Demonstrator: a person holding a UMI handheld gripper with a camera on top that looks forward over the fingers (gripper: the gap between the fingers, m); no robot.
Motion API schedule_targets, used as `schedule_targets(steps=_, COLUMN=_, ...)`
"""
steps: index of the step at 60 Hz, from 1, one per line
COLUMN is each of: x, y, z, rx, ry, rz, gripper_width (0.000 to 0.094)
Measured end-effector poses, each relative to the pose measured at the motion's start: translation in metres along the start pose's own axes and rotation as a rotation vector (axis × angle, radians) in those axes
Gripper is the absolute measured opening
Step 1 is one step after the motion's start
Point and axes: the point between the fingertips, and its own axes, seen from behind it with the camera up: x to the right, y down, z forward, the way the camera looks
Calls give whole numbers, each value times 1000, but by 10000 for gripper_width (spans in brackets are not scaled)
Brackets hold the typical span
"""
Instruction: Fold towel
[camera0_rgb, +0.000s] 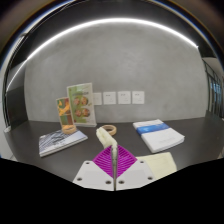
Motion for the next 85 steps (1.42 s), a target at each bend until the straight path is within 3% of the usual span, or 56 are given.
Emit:
schedule_targets(steps=7, x=89, y=4, z=0, rx=-18, ry=89, rz=11, gripper_width=10)
schedule_targets(steps=20, x=162, y=102, z=23, rx=-230, ry=106, rz=39, gripper_width=33)
schedule_targets(steps=26, x=163, y=100, z=23, rx=-203, ry=105, rz=19, gripper_width=47)
schedule_targets(steps=27, x=163, y=100, z=22, rx=-205, ry=109, rz=22, gripper_width=74)
schedule_targets(steps=31, x=169, y=93, z=15, rx=-201, ry=148, rz=23, gripper_width=359)
schedule_targets(steps=36, x=180, y=81, z=-2, rx=-187, ry=218, rz=-22, gripper_width=886)
schedule_targets(steps=37, x=181, y=78, z=-6, rx=-180, ry=227, rz=-28, gripper_width=845)
schedule_targets(steps=42, x=175, y=67, z=-34, rx=-153, ry=252, rz=-40, gripper_width=830)
schedule_targets(steps=55, x=101, y=51, z=-130, rx=-85, ry=290, rz=0, gripper_width=830)
schedule_targets(steps=72, x=-44, y=87, z=-228, rx=-121, ry=180, rz=-48, gripper_width=838)
schedule_targets(steps=85, x=-66, y=103, z=-264, rx=-113, ry=72, rz=-3, gripper_width=839)
